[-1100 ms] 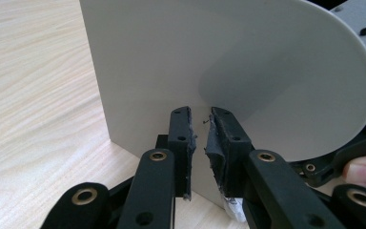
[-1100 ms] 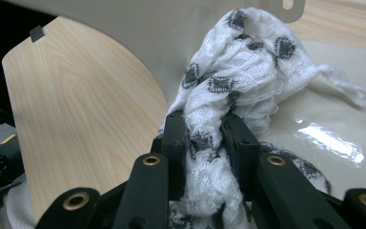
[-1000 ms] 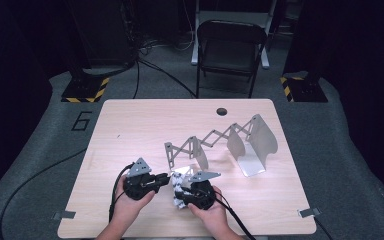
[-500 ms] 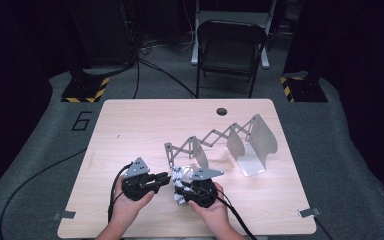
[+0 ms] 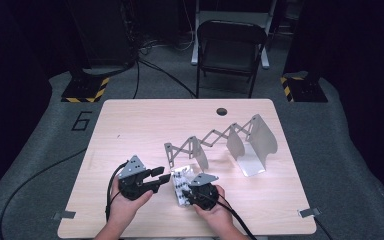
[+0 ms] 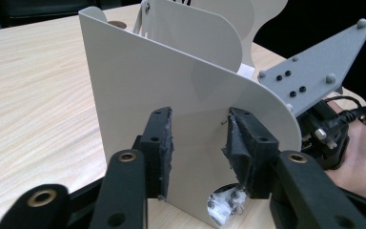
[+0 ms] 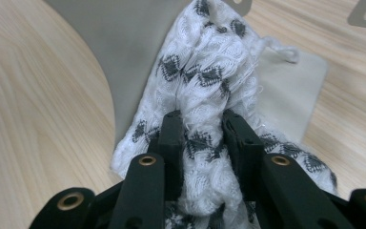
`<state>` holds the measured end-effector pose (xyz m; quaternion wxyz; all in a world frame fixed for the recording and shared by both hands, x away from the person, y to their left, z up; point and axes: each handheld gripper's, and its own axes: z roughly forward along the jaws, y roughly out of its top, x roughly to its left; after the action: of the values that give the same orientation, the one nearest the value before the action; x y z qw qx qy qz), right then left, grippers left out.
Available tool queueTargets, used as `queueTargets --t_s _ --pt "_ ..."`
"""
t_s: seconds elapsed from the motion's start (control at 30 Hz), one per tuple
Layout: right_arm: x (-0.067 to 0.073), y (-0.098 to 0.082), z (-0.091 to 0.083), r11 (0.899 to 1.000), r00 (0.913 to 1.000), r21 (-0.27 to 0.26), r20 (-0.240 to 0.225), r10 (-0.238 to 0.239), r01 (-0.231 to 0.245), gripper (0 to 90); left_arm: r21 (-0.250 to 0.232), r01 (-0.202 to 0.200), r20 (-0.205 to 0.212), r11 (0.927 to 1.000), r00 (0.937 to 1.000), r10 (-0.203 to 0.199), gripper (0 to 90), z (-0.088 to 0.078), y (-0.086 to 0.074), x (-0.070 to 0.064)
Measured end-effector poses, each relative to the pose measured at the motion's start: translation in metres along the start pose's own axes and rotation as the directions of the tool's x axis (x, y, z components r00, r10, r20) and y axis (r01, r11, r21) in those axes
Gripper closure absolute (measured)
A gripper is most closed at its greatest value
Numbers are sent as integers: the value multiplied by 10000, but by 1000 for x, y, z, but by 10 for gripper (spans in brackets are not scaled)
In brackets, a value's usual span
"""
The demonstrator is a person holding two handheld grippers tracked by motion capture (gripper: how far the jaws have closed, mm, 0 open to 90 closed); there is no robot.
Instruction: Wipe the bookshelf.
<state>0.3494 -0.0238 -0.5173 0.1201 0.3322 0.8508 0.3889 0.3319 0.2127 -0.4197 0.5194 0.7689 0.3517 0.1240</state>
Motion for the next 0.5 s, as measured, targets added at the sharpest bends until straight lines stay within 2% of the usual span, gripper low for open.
queueTargets --t_s 0.03,0.13,0.27,0.37,0.47,0.5 --pt "0 -3 -1 10000 9999 -50 129 -78 78 712 -131 16 -7 9999 10000 -16 570 -2 1 -1" --pt "-4 -6 -5 10000 10000 -68 68 9 -9 711 -226 114 261 9997 9996 -108 524 -5 4 -3" --pt "-6 -7 -5 9999 9997 -105 198 122 -120 712 -218 -109 266 9997 9996 115 493 -4 6 -7" --pt "-7 -7 -2 9996 9993 -258 364 100 -91 712 -391 128 552 9992 9984 -106 444 -4 7 -10" --pt "-10 -4 2 9993 9988 -287 420 263 -251 714 -310 -93 684 9995 9976 114 438 -1 8 -15" --pt "-10 -3 5 9981 9981 -531 519 325 -297 714 -164 -293 744 9994 9968 305 434 0 8 -17"
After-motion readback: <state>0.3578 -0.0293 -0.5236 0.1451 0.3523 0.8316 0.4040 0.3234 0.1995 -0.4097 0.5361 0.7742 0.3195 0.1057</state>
